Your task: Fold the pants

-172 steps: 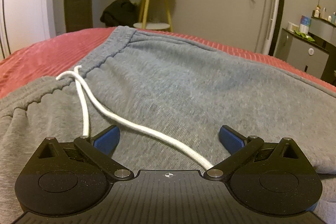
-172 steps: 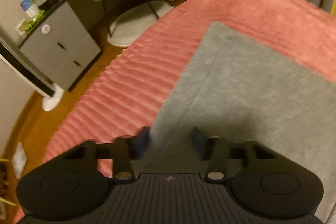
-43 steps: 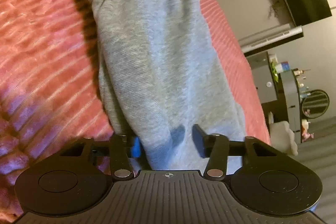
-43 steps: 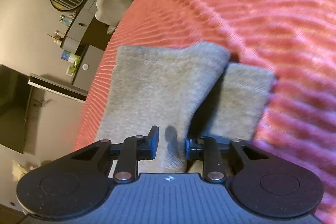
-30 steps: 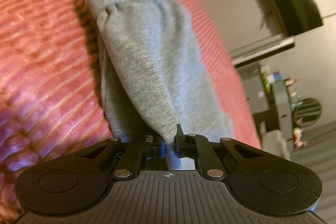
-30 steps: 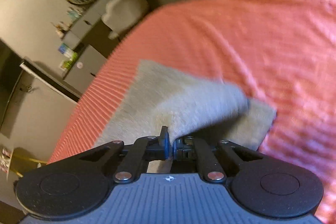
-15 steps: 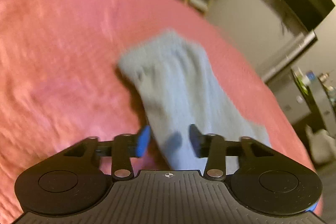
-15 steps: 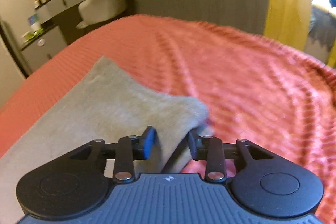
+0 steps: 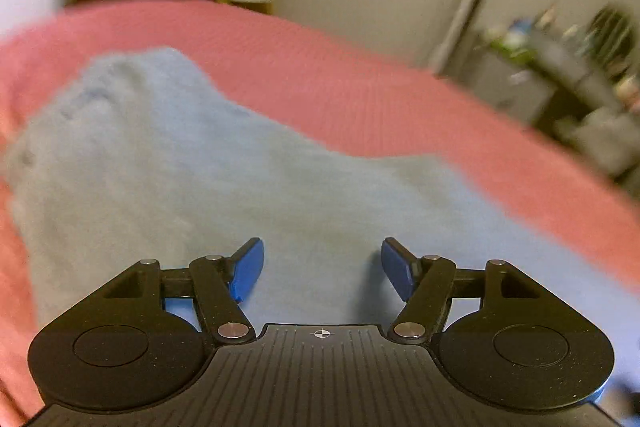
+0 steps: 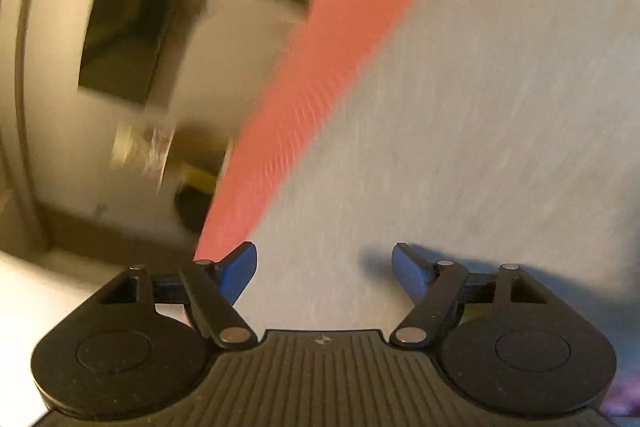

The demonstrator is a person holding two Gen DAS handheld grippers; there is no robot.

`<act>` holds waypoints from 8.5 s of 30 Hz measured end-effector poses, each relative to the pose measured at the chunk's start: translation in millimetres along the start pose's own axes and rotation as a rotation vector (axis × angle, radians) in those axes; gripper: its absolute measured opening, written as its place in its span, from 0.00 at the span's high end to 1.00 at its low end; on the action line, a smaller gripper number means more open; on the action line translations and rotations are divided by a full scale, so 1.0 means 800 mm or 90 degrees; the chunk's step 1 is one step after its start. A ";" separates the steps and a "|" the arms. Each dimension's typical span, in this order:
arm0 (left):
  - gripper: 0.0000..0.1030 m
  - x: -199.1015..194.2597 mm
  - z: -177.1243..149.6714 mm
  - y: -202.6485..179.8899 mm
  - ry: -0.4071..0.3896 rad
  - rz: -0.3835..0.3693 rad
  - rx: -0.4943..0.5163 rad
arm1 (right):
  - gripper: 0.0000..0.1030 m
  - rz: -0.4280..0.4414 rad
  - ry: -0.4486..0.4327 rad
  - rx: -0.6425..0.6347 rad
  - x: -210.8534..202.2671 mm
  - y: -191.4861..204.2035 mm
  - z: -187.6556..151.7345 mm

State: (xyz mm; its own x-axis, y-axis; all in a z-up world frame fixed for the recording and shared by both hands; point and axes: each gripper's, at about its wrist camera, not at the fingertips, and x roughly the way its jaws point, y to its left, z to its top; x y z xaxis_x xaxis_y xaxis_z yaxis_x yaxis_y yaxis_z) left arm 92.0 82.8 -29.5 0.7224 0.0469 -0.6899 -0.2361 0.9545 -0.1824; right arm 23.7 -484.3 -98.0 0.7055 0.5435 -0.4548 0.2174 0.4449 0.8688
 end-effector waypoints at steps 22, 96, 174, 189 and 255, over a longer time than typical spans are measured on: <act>0.28 -0.019 0.004 0.049 -0.090 0.167 -0.069 | 0.53 -0.061 -0.398 0.224 -0.237 -0.173 0.017; 0.22 -0.049 -0.037 -0.039 0.040 -0.187 0.099 | 0.82 -0.177 0.091 -0.513 0.075 0.137 -0.143; 0.48 0.035 -0.050 -0.087 0.147 -0.413 0.050 | 0.61 -0.305 -0.107 -0.371 0.100 0.134 -0.035; 0.29 0.058 -0.043 -0.064 0.176 -0.514 -0.007 | 0.54 -0.364 -0.068 -0.400 0.073 0.139 -0.099; 0.80 -0.003 -0.065 -0.039 0.195 -0.409 0.059 | 0.10 -0.256 -0.116 -0.279 0.017 0.119 -0.126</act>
State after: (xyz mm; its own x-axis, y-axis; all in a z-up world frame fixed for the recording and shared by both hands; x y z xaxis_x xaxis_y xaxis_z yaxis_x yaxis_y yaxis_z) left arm 64.0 37.2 -58.8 0.4818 -0.6045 -0.6343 0.2408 0.7874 -0.5675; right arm -14.1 -362.6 -41.1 0.7380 0.1590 -0.6558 0.2207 0.8615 0.4572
